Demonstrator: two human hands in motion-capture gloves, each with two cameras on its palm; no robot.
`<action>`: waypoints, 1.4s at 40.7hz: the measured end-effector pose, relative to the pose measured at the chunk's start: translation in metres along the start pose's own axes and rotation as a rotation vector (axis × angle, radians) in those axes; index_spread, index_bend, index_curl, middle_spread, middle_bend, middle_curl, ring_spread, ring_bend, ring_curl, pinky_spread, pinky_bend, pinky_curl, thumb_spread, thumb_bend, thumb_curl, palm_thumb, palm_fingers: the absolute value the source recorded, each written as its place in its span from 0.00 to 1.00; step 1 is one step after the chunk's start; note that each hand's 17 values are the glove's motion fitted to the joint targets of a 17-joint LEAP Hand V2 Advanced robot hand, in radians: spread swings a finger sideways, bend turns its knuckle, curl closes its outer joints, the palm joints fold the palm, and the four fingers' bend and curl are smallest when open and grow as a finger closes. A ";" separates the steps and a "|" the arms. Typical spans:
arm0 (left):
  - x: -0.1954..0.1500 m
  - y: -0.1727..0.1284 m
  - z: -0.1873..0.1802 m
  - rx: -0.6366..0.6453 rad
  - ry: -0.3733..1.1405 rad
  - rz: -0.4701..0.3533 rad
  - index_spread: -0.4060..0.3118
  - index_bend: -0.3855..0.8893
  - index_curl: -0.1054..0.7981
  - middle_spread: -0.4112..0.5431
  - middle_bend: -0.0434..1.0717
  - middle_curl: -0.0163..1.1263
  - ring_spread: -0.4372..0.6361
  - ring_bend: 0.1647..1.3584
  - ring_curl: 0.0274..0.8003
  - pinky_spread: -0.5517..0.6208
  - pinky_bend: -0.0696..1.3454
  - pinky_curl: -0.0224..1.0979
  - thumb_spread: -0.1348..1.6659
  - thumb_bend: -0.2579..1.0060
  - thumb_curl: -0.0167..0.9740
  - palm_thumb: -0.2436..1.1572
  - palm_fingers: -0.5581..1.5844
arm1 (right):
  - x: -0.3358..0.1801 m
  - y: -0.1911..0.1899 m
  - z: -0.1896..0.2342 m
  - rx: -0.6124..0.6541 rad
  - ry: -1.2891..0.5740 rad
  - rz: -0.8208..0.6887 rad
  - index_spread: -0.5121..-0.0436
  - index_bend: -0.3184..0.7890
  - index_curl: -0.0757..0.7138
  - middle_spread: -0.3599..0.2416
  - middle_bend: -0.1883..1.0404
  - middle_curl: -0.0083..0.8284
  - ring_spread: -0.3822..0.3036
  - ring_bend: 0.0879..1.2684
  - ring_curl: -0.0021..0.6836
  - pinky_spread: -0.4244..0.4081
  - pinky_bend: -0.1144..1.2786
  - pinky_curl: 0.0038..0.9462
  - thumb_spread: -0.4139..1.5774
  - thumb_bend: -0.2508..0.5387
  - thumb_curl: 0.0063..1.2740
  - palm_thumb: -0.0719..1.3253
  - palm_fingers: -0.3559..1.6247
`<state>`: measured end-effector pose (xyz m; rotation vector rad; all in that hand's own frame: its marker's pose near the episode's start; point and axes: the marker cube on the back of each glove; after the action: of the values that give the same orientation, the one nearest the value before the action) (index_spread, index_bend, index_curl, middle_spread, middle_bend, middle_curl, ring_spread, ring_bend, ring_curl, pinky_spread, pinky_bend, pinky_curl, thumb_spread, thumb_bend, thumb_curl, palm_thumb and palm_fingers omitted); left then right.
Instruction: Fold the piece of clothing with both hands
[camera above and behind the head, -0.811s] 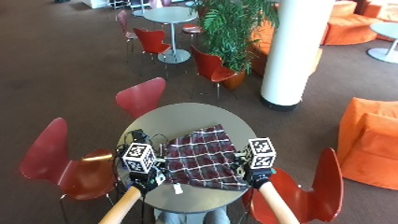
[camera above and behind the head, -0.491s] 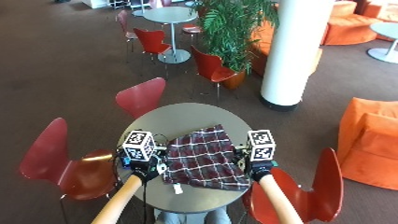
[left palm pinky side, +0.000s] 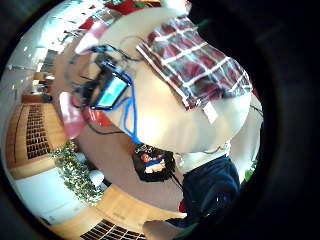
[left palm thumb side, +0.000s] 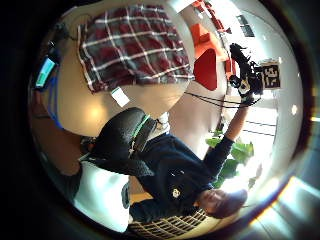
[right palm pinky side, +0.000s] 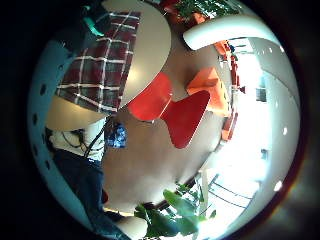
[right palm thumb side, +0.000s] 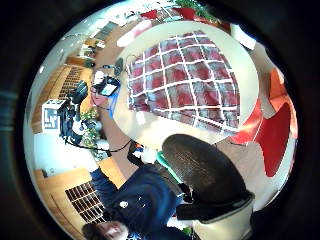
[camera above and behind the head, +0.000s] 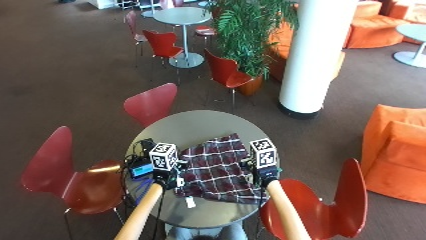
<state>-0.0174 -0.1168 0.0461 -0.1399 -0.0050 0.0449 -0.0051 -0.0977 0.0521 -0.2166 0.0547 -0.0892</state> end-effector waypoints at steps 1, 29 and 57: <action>-0.003 -0.004 0.012 -0.022 0.009 0.002 0.40 0.43 0.45 0.52 0.13 0.20 0.63 0.24 0.29 0.69 0.32 0.29 0.61 0.20 0.26 0.36 0.40 | 0.002 -0.004 0.010 -0.018 0.011 -0.002 0.32 0.38 0.33 0.32 0.28 0.31 0.52 0.33 0.44 0.63 0.51 0.35 0.79 0.39 0.15 0.25 0.36; -0.004 0.031 0.125 -0.083 -0.003 -0.111 0.27 0.61 0.59 0.28 0.19 0.25 0.43 0.14 0.29 0.39 0.36 0.33 0.65 0.25 0.37 0.67 0.68 | 0.023 -0.005 0.160 -0.103 0.156 0.015 0.36 0.51 0.44 0.20 0.39 0.45 0.22 0.37 0.51 0.26 0.53 0.37 0.68 0.47 0.28 0.66 0.76; -0.005 0.078 0.018 -0.250 -0.055 0.083 0.21 0.45 0.61 0.16 0.22 0.36 0.21 0.12 0.41 0.24 0.24 0.34 0.79 0.20 0.30 0.66 0.80 | 0.008 0.020 0.020 -0.351 0.274 -0.084 0.45 0.46 0.61 0.14 0.43 0.55 0.14 0.44 0.63 0.03 0.49 0.39 0.72 0.40 0.28 0.79 0.86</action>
<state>-0.0261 -0.0372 0.0528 -0.3892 -0.0599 0.1316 0.0060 -0.0750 0.0665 -0.5568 0.3355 -0.1929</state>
